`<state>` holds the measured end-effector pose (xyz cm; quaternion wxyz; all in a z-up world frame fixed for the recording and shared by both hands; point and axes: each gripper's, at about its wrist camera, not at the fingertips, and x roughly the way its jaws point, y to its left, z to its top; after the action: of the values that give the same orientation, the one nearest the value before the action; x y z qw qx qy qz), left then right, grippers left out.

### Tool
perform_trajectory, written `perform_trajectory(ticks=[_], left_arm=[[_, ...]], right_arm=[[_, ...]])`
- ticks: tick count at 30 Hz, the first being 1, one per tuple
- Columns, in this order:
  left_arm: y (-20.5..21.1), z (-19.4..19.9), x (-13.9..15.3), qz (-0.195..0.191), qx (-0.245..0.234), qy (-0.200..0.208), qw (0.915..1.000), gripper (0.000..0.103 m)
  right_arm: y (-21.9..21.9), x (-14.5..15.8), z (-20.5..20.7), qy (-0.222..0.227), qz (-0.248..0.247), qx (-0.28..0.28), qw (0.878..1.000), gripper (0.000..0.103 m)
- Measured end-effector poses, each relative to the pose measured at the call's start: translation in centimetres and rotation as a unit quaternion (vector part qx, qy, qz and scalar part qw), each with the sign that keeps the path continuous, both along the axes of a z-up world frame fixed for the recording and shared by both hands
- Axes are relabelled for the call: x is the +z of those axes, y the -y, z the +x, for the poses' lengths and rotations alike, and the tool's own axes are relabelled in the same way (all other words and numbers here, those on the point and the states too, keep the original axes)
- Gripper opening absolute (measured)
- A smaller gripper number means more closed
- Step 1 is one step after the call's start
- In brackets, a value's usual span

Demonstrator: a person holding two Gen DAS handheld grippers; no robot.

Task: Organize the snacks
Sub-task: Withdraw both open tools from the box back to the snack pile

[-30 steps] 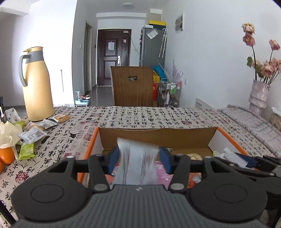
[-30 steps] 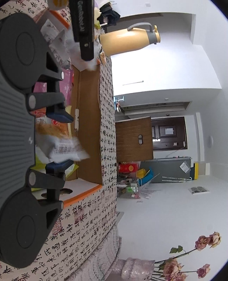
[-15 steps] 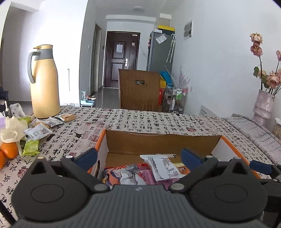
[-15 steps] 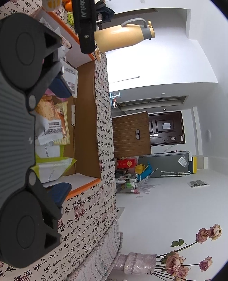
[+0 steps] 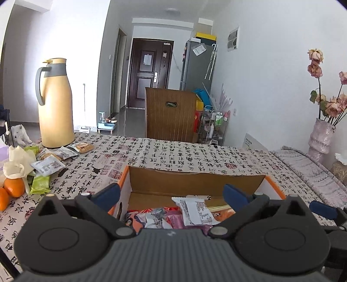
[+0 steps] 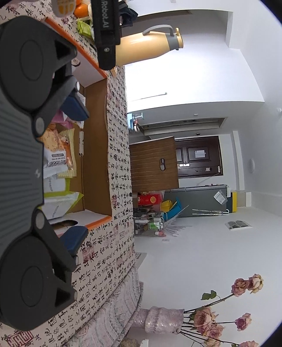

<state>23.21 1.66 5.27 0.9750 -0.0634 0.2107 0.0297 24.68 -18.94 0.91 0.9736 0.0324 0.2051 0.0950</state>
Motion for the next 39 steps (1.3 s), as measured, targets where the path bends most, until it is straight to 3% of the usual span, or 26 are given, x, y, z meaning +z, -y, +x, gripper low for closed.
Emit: perform_trajectory(ticks=[19, 39], left_arm=[[0.5, -7.4, 0.7, 0.003, -0.004, -0.001, 1.0000, 0.103], [2.2, -11.5, -5.2, 0.013, -0.008, -0.090, 0.9959, 0.103]], right_arm=[[0.9, 0.6, -7.4, 0.000, -0.013, 0.009, 1.000, 0.103], [2.8, -3.3, -13.2, -0.047, -0.018, 0.018, 0.999, 0.103]])
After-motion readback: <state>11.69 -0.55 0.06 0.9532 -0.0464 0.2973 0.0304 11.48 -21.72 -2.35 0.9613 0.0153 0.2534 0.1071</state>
